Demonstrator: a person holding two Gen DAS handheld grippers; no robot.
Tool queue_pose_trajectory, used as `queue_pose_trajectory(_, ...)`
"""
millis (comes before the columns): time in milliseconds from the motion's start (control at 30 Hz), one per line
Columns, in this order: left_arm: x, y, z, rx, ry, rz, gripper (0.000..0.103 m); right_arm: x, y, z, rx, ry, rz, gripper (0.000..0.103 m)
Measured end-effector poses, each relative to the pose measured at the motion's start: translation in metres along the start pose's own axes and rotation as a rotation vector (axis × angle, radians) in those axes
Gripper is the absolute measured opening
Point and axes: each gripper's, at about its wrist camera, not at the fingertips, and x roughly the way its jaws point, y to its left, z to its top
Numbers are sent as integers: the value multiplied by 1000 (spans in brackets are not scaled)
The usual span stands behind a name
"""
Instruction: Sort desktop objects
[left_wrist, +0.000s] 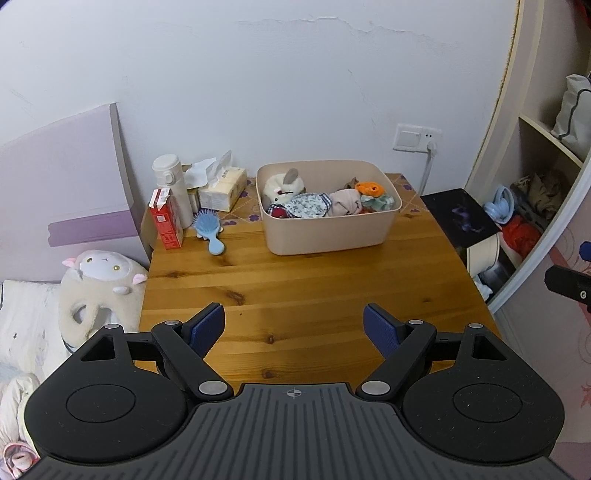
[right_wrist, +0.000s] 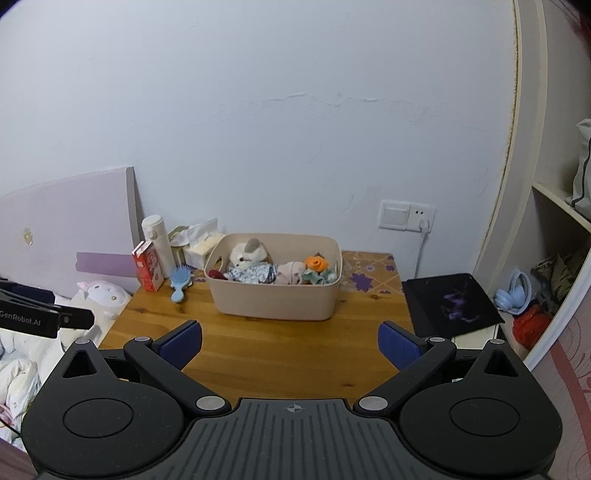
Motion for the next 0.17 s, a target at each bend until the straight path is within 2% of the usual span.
queue_pose_trajectory(167,8,-4,5,0,5,6,84,7,-7,3,-1,18,8,103)
